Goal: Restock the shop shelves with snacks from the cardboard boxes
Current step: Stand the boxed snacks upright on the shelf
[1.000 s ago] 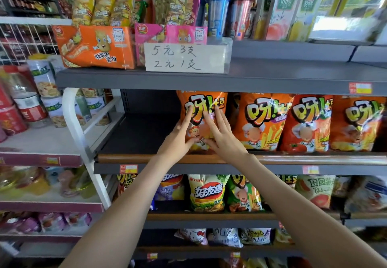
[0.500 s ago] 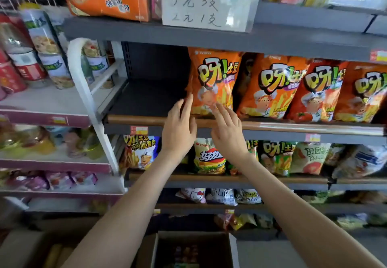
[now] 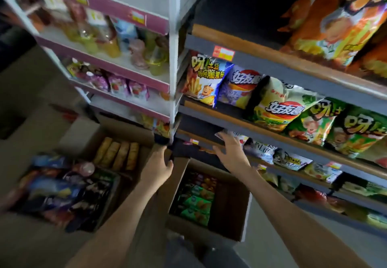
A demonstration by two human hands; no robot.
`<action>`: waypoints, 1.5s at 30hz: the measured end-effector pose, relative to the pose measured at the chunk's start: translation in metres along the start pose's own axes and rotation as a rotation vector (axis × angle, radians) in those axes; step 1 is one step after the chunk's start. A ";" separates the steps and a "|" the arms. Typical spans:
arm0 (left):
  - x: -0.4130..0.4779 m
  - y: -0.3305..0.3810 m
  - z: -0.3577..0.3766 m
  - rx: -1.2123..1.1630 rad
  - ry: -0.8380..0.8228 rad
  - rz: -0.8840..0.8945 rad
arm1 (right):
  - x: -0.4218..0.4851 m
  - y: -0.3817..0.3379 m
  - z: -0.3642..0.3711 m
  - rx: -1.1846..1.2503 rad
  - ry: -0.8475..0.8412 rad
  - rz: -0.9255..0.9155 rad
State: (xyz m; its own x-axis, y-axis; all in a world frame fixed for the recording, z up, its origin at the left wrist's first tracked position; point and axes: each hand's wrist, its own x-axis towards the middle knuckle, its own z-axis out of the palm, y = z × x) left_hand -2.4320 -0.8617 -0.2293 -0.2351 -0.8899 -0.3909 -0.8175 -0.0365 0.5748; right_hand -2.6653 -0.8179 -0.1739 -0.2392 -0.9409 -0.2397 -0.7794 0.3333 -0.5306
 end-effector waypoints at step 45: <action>0.164 -0.198 0.587 -0.285 -0.406 -0.754 | 0.187 0.467 0.479 -0.331 -0.610 0.337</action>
State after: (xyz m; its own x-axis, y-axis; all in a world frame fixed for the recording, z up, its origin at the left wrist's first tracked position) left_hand -2.6179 -0.7330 -0.8291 0.0987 -0.3572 -0.9288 -0.6811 -0.7047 0.1986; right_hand -2.7973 -0.8097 -0.8559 -0.2077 -0.5601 -0.8020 -0.8766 0.4704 -0.1015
